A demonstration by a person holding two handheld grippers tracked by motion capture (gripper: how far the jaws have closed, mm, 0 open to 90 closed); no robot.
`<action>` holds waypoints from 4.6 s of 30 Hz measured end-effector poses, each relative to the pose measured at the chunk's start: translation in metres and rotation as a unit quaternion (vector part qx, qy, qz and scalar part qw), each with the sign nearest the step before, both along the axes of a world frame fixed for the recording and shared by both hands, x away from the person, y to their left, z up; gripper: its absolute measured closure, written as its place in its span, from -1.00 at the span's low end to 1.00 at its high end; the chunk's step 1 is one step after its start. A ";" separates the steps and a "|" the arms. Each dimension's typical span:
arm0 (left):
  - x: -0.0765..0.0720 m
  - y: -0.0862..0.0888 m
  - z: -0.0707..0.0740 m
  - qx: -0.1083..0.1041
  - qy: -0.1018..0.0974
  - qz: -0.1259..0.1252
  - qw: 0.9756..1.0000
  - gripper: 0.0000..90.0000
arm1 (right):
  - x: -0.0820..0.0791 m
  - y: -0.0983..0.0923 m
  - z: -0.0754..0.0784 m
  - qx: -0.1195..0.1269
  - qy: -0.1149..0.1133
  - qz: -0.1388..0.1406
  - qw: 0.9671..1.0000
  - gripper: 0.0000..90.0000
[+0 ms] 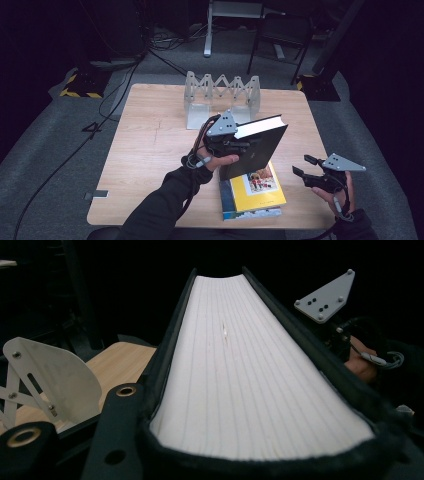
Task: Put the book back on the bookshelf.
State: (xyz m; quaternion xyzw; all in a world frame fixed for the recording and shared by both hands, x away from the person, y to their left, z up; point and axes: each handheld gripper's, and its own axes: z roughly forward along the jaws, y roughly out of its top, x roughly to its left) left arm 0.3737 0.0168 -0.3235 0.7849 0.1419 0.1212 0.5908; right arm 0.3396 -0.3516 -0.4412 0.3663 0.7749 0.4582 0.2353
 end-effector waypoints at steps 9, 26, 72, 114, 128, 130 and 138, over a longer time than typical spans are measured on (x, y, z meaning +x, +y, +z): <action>-0.004 -0.004 0.006 0.011 -0.014 0.011 1.000 0.14 | 0.006 0.005 -0.012 -0.023 0.027 0.000 0.999 -0.25; 0.005 0.022 0.020 0.019 -0.048 0.072 0.996 0.16 | 0.010 0.010 -0.021 -0.024 0.052 0.004 0.998 -0.24; 0.121 0.099 -0.023 0.037 -0.012 0.358 0.933 0.16 | 0.011 0.011 -0.026 -0.021 0.061 0.027 0.998 -0.26; 0.103 0.102 -0.066 0.023 -0.024 0.427 0.904 -0.08 | 0.013 0.021 -0.036 -0.051 0.072 0.019 0.996 -0.21; 0.086 0.110 -0.106 0.009 0.046 0.432 0.901 -0.21 | 0.012 0.023 -0.034 -0.031 0.096 0.043 0.994 -0.21; 0.086 0.109 -0.116 0.013 0.061 0.435 0.898 -0.21 | 0.012 0.025 -0.035 -0.037 0.100 0.048 0.993 -0.22; 0.087 0.105 -0.149 0.039 0.095 0.437 0.894 -0.10 | 0.012 0.027 -0.037 -0.044 0.101 0.053 0.993 -0.23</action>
